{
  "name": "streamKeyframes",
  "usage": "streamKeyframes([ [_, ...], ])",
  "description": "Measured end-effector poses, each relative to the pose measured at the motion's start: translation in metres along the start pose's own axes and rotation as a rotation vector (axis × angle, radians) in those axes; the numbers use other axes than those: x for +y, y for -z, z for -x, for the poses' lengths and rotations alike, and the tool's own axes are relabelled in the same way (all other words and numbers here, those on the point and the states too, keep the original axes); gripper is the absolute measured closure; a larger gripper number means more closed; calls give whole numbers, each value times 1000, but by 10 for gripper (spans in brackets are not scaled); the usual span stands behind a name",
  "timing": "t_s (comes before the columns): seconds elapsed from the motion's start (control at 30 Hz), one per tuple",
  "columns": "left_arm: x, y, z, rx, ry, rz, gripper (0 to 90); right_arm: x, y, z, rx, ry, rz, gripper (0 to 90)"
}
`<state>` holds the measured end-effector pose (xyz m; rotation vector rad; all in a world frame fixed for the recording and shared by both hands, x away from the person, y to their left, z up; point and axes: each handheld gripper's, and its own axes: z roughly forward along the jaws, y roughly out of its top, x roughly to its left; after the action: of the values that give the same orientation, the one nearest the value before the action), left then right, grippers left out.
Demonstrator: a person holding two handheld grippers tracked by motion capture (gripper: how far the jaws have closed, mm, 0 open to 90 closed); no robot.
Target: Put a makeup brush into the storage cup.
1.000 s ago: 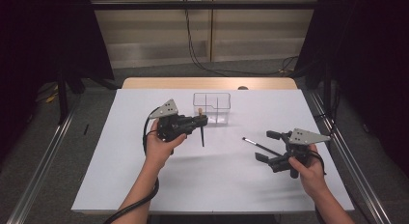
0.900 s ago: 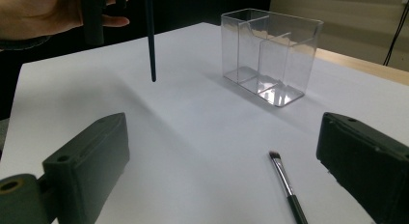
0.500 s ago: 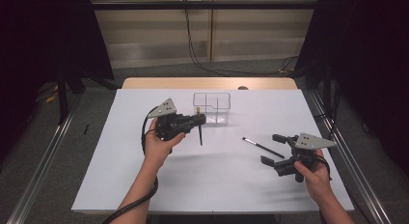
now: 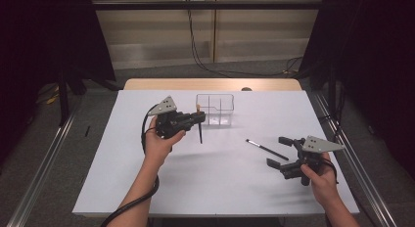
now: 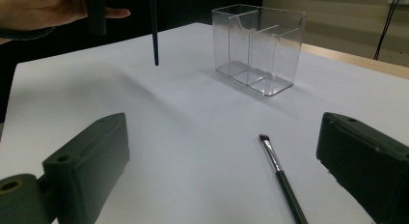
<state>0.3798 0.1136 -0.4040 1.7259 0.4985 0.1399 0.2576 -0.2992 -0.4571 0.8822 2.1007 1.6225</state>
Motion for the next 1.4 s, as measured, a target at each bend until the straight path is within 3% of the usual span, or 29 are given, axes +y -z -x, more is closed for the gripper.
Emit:
streamKeyframes([
  [0.97, 25, 7, -19, 99, -13, 32, 837, -1, 0, 1, -14, 0, 6, 43],
  [1.4, 35, 3, -28, 142, -19, 28, 836, -2, 0, 2, -9, -3, 4, 43],
])
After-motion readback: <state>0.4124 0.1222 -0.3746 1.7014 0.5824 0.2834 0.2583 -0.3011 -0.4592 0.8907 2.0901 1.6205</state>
